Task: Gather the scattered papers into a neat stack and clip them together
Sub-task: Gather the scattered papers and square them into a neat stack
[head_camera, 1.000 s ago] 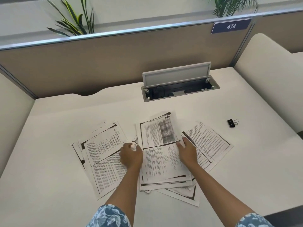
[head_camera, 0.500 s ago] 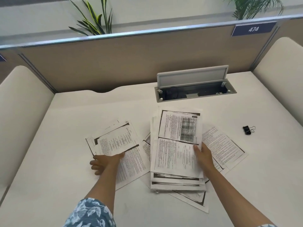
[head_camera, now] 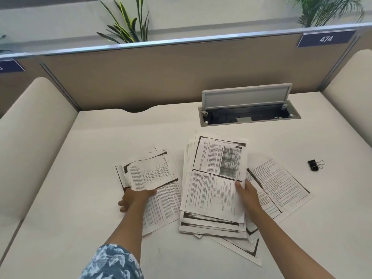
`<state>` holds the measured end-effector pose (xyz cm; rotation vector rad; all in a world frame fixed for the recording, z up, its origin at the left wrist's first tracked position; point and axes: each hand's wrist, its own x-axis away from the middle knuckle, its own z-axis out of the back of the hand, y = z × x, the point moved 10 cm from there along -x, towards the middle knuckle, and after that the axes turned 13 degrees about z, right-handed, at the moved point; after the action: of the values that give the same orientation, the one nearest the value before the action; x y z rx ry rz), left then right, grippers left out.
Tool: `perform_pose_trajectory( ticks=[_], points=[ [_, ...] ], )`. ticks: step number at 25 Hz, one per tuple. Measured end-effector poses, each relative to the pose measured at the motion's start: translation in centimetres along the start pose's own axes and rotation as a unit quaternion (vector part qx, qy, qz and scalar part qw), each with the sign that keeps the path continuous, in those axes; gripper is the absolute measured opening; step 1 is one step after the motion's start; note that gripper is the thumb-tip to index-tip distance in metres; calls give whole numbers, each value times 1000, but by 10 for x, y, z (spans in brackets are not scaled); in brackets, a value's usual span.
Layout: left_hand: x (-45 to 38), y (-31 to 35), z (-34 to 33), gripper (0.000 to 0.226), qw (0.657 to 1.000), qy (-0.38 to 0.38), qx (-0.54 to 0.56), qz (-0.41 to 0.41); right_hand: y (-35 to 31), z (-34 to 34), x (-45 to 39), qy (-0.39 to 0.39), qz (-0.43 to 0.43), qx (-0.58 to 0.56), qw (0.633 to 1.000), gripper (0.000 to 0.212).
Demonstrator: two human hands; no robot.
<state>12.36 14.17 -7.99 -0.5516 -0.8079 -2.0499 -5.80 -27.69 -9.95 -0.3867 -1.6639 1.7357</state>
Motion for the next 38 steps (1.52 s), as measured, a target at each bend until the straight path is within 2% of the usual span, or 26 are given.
perform_pose_trajectory(
  ticks=[3, 5, 7, 11, 15, 19, 24, 26, 29, 31, 35, 38],
  points=[
    [5, 9, -3, 57, 993, -35, 65, -89, -12, -15, -3, -16, 17, 4, 1000, 14],
    [11, 15, -11, 40, 981, -96, 84, -144, -20, -28, -7, -27, 30, 17, 999, 15],
    [15, 17, -17, 34, 972, -149, 88, -160, -28, -44, -11, -36, 35, 35, 998, 22],
    [19, 7, -26, 25, 959, -230, 111, -126, -40, -88, -14, -84, 47, 111, 989, 37],
    [19, -3, -32, 15, 953, -247, 148, -91, -45, -127, -11, -127, 68, 122, 982, 29],
    [22, -7, -41, 22, 933, -303, 187, -50, -40, -150, -5, -144, 62, 161, 974, 34],
    [37, 2, -48, 33, 916, -375, 126, -69, -40, -153, -1, -139, 55, 126, 981, 28],
    [45, 11, -48, 36, 902, -412, 111, -70, -42, -149, -3, -145, 41, 84, 985, 42],
    [58, 28, -45, 33, 867, -483, 102, -74, -47, -150, -10, -168, 4, 24, 985, 82],
    [66, 40, -43, 29, 844, -518, 113, -81, -49, -156, -11, -193, -39, -14, 980, 92],
    [72, 51, -44, 28, 820, -553, 137, -60, -65, -170, -4, -266, -103, -131, 950, 64],
    [65, 46, -47, 31, 852, -505, 129, -39, -69, -154, -14, -220, -62, -89, 970, 49]
  ],
)
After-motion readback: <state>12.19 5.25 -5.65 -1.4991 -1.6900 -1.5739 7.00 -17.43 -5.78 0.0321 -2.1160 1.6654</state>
